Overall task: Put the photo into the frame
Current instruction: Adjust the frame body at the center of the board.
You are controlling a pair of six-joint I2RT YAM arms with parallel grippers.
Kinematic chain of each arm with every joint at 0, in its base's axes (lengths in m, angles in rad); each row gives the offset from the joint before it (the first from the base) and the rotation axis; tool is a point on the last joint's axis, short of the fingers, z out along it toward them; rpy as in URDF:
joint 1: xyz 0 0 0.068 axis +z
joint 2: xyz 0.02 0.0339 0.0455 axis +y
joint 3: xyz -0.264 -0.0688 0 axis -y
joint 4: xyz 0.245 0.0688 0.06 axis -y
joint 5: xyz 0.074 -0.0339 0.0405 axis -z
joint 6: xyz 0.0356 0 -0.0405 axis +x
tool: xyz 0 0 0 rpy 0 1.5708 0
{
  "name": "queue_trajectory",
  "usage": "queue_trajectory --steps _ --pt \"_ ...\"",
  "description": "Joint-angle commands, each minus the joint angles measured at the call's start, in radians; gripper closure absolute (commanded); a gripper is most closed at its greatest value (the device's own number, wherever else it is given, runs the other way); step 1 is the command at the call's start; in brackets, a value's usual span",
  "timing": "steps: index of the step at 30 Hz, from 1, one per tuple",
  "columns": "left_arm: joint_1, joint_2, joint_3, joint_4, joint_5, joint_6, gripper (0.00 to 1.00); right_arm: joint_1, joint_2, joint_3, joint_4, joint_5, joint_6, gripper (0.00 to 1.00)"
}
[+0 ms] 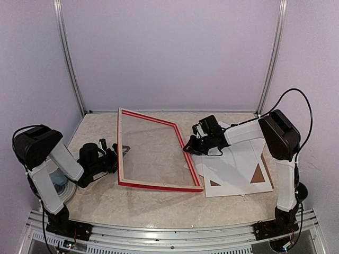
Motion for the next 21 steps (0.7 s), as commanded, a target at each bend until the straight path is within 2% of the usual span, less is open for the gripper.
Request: queue_trajectory --steps 1,12,21 --pt "0.023 -0.064 -0.047 -0.127 -0.063 0.021 0.01 0.003 -0.076 0.037 -0.007 0.026 0.006 0.97" --pt "0.002 -0.182 -0.069 -0.066 0.008 -0.026 0.01 0.022 -0.074 0.051 -0.04 0.074 -0.007 0.96" --pt "-0.038 -0.328 -0.084 -0.086 -0.023 -0.035 0.01 0.025 -0.06 0.046 -0.033 0.06 0.004 0.96"
